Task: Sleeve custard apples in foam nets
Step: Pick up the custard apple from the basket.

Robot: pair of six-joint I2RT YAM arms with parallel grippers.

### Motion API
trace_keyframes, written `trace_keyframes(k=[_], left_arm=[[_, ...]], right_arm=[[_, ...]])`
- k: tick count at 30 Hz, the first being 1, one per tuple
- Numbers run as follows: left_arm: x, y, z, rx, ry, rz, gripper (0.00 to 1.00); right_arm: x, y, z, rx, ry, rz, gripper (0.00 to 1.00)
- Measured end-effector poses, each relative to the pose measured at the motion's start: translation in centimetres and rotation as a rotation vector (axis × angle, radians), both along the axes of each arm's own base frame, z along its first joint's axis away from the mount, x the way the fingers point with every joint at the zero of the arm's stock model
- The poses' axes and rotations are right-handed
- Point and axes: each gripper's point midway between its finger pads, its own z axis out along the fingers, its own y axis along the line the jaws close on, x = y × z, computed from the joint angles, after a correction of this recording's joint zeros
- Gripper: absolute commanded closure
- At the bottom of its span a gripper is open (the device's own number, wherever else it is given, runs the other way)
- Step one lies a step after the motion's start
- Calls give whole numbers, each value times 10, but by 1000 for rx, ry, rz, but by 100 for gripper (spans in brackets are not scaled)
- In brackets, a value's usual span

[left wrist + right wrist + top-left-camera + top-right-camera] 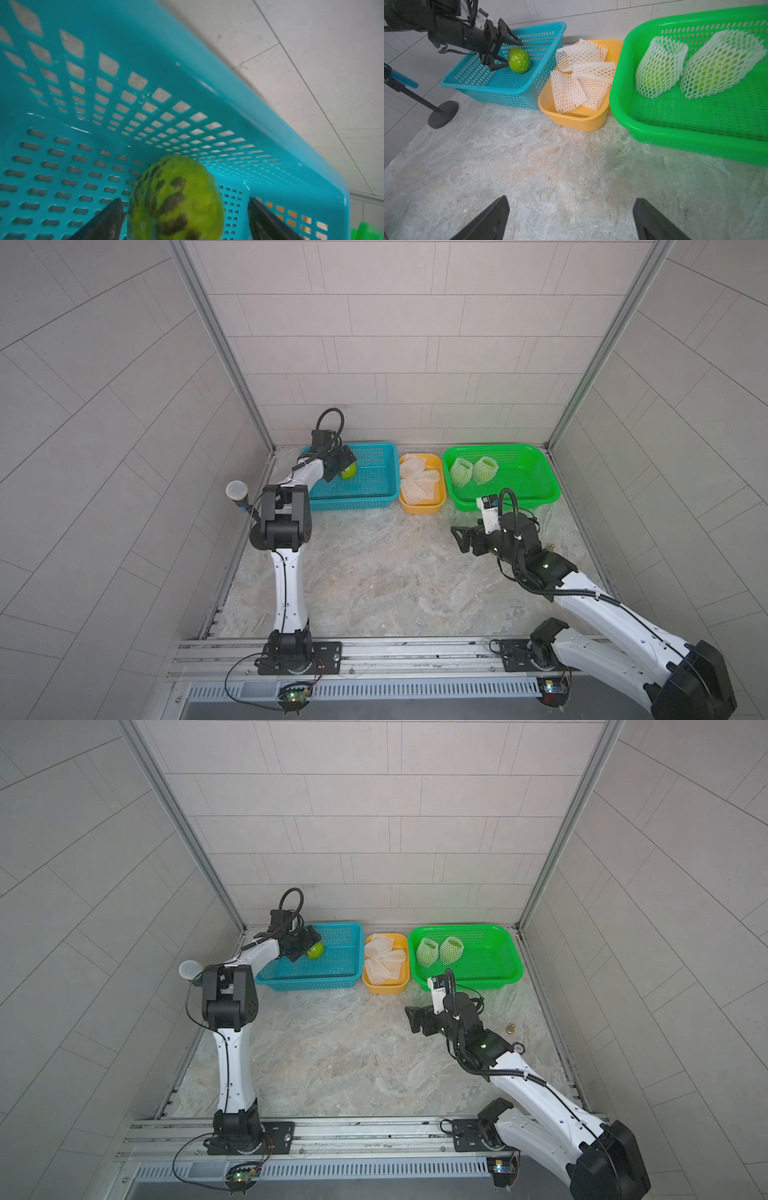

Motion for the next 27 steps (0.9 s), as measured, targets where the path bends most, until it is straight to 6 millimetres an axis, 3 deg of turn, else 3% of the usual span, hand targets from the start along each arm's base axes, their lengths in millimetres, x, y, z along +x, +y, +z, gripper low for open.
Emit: trace_keyframes(k=[7,14,20,23,27], left_arm=[[1,-3,-15,-17,29,-8,14],[0,-8,-14,-47,33,-24,29],[-8,-14,-12,-88,38,-34,31],[-16,-17,1,-109,33,-37,33],[-29,-21,50,-144,-37,-39,33]], right_arm=[[1,-1,0,-6,-3,-6,3],[1,-3,0,-10,-4,-14,3],[2,-4,0,-12,-6,-21,3],[2,-4,0,-12,-5,-20,3],[2,-4,0,-11,-5,-20,3]])
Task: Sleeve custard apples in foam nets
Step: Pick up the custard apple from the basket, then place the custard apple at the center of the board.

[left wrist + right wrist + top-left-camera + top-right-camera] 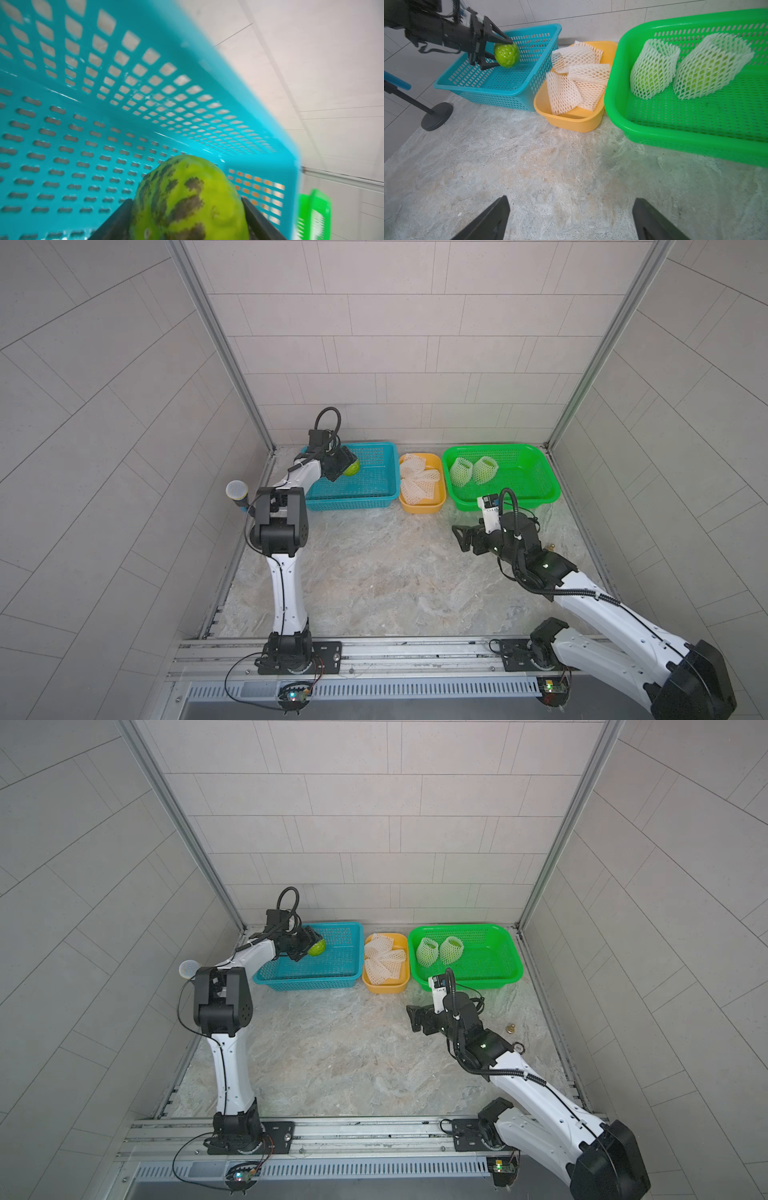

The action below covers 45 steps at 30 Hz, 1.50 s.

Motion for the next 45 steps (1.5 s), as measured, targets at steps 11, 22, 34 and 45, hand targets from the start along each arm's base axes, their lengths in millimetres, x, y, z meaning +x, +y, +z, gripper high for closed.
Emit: trace_keyframes(k=[11,22,34,45], left_arm=[[-80,-43,113,-129,-178,-69,33],[-229,-122,117,-296,-155,-305,33],[-313,-157,128,-567,-139,-441,33],[-352,-185,146,-648,-133,-596,33]], right_arm=[[-3,18,12,28,-10,64,3],[-27,72,54,113,-101,288,1],[-64,120,65,217,-203,529,0],[-73,141,73,237,-256,612,0]])
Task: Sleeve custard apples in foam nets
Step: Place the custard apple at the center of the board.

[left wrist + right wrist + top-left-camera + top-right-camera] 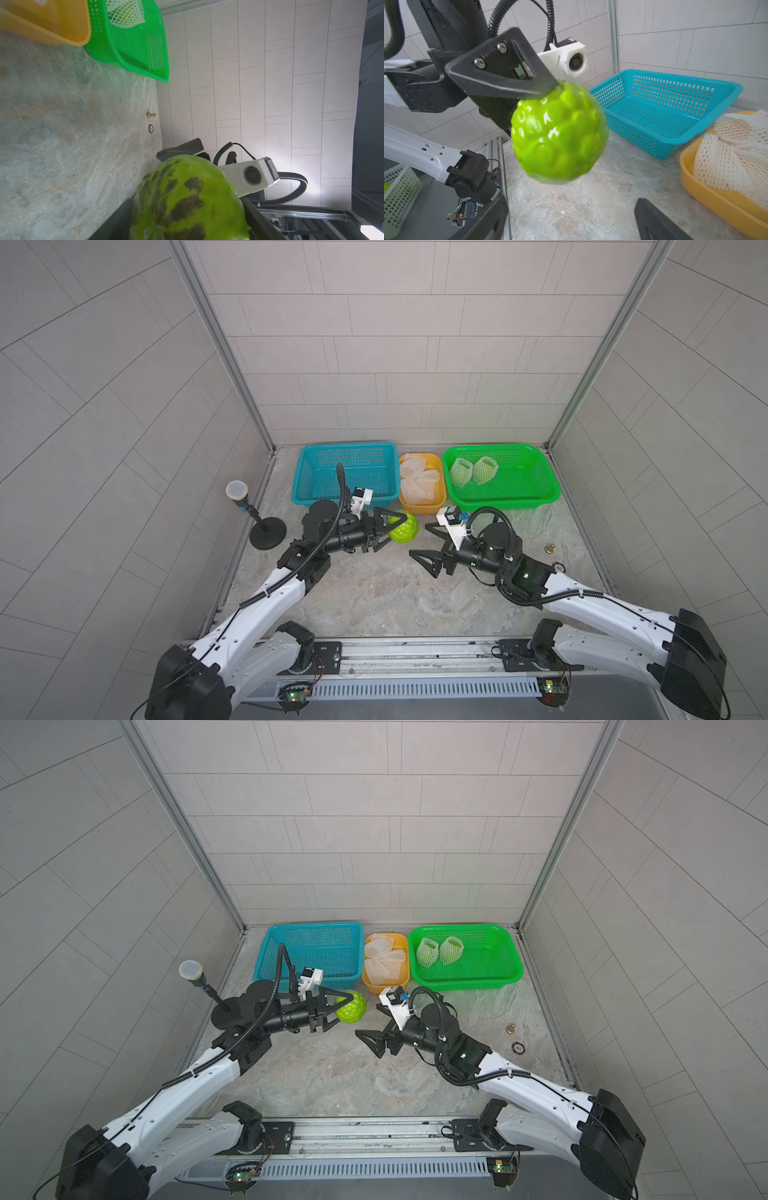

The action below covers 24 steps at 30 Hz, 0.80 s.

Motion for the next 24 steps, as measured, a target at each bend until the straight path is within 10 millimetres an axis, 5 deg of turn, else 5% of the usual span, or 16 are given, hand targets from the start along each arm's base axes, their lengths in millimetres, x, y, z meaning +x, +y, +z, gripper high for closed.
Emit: trace_keyframes(k=[8,16,24], left_arm=[[-15,-12,-5,5,6,-54,33],[-18,-21,0,-14,-13,-80,33],[-20,-24,3,-27,-17,-89,32]], right_arm=[[-3,7,32,64,-56,32,0],[-4,17,24,46,-37,67,4],[-3,19,24,30,-36,71,22]])
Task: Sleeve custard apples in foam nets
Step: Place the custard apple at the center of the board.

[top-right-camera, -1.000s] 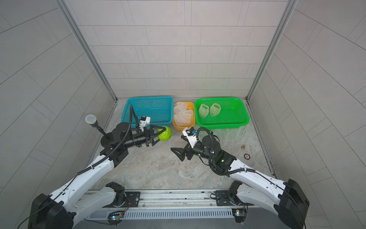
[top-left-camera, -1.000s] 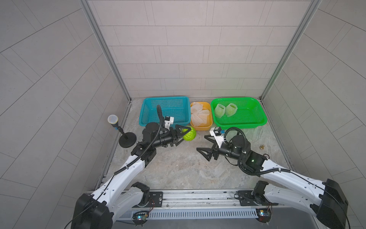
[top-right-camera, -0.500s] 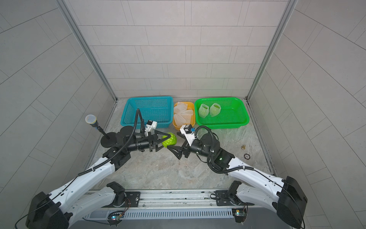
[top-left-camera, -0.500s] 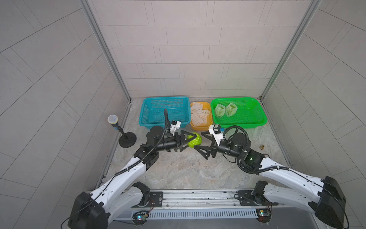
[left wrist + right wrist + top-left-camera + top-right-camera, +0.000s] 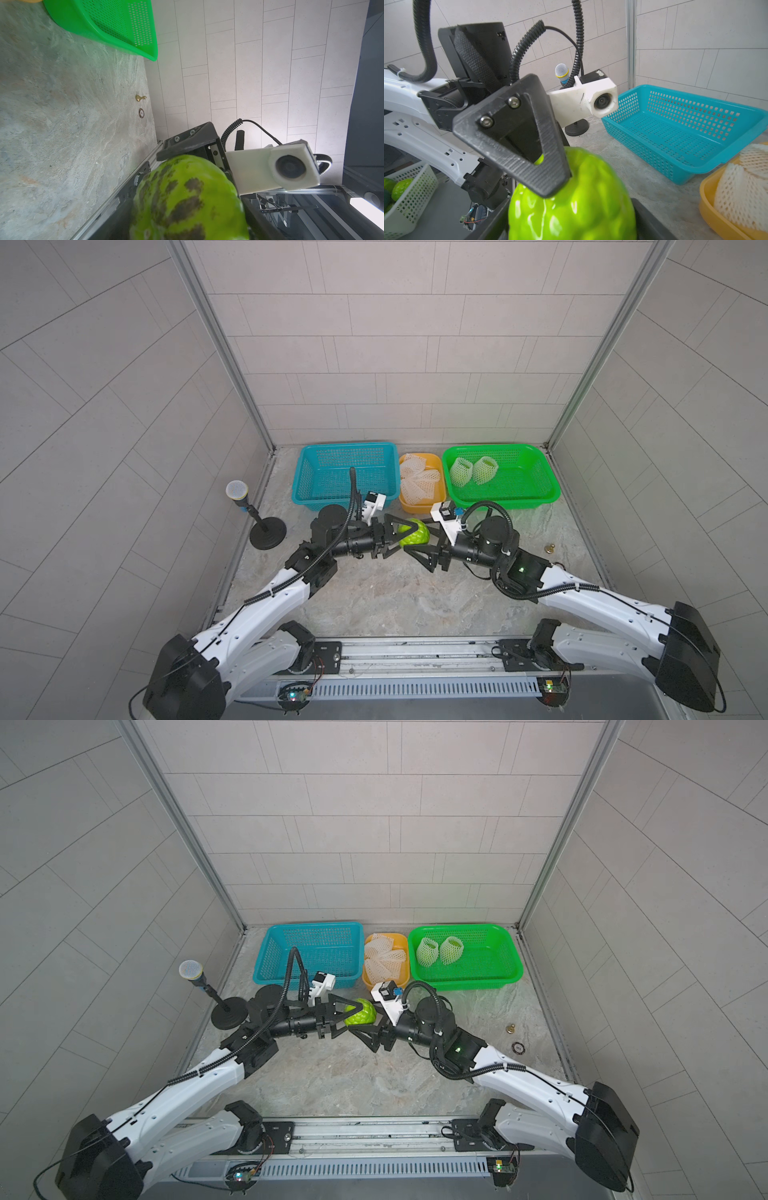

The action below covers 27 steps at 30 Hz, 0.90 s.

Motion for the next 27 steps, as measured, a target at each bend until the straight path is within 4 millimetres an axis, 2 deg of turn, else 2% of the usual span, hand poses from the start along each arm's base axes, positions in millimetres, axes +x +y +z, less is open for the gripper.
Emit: trace_keyframes(k=[5,9,12,15,22,27], left_arm=[[0,0,2,-5,-5,-1,22],[1,0,1,-4,-2,7,10],[5,3,-6,13,-3,43,6],[10,12,-20,62,6,100,5],[22,54,-57,265,12,280,5],[18,79,-90,452,34,341,5]], right_arm=[[2,0,1,0,-2,-6,32],[2,-1,-1,-9,0,-15,33],[4,-3,-8,-31,17,-29,33],[6,-11,-16,-58,36,-66,33],[17,-50,-39,-159,95,-228,33],[25,-71,-82,-318,184,-334,33]])
